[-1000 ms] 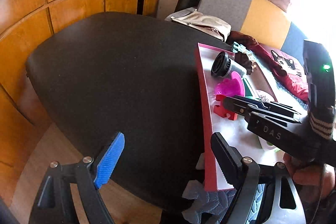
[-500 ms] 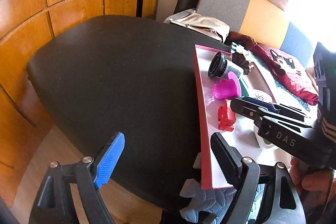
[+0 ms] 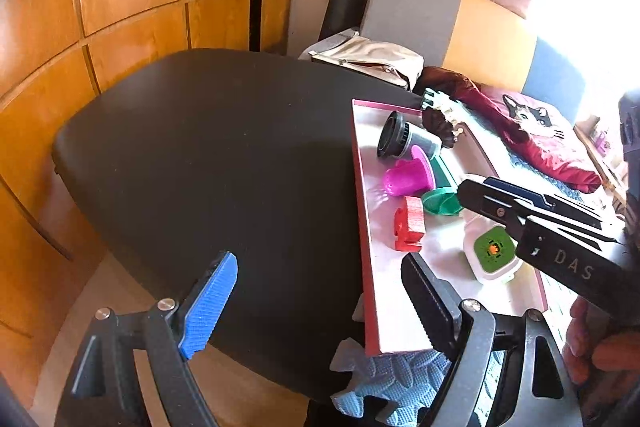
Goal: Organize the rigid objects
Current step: 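Lower the red block into the white tray and open the right gripper, then move both tools back to the orange cubes and red cylinder on the mat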
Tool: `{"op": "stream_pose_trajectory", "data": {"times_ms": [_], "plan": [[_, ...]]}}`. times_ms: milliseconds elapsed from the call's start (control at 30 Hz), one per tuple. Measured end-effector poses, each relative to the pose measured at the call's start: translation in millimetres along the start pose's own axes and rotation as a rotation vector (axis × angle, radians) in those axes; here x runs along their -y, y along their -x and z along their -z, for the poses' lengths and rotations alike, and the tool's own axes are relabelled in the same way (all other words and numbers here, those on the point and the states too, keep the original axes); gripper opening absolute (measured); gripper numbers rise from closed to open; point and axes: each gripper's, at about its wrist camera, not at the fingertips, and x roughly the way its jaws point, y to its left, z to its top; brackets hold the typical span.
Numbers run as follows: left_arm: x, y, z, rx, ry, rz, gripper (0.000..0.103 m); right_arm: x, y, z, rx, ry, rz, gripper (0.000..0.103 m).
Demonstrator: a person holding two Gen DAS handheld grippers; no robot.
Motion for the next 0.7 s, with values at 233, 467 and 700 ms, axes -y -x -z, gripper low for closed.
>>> {"op": "stream_pose_trajectory", "data": {"times_ms": [233,467,700], "plan": [[8,5,1,0.007,-0.022,0.011,0.085,5,19,4,0.036,0.008,0.074,0.034],[19,7,-1,0.009,-0.050,0.022,0.085,18,38,8,0.065,0.016,0.114,0.041],[34,10,-5,0.013,-0.085,0.029,0.085,47,62,7,0.104,-0.002,0.166,0.042]]}}
